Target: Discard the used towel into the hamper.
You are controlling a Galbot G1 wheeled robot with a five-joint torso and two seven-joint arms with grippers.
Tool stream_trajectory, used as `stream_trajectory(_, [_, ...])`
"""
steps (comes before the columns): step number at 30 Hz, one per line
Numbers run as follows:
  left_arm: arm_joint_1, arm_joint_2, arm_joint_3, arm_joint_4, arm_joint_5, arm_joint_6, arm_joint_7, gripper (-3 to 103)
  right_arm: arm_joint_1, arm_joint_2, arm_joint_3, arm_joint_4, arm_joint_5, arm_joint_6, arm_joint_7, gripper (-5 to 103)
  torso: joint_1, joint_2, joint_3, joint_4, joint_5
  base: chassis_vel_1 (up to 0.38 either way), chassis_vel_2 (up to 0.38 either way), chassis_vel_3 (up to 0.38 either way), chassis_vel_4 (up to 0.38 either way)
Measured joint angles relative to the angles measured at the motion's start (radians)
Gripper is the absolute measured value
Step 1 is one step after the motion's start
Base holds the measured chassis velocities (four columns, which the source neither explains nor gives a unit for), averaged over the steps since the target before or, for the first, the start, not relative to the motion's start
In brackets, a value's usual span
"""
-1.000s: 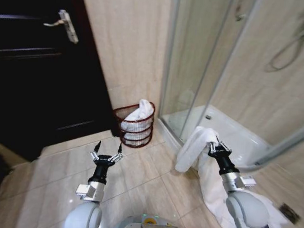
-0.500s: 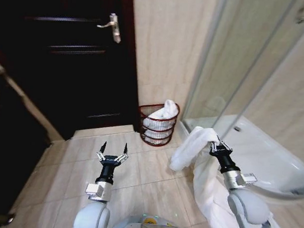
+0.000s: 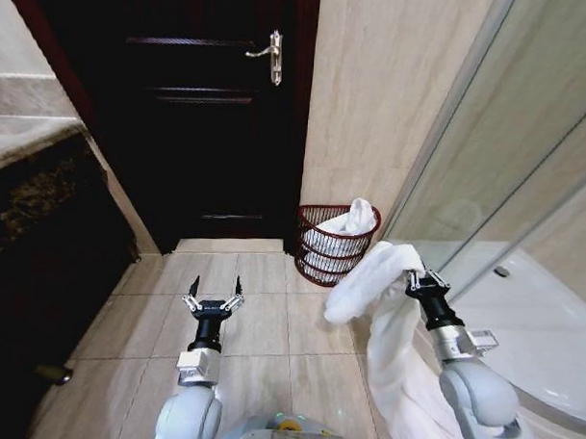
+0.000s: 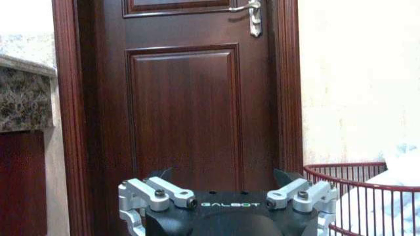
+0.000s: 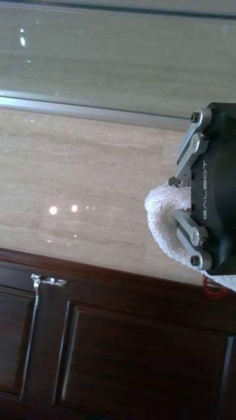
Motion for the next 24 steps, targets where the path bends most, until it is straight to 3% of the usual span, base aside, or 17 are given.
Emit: stream_trajectory(24, [-0.015, 0.011, 0.013, 0.006, -0.018, -0.002, -0.002, 100, 0.028, 0.045, 0.005, 0.094, -0.003, -0.067, -0.005, 6, 0.028, 0.100, 0.072, 0.0003, 0.0000, 0.000, 0.000, 0.000, 0.000])
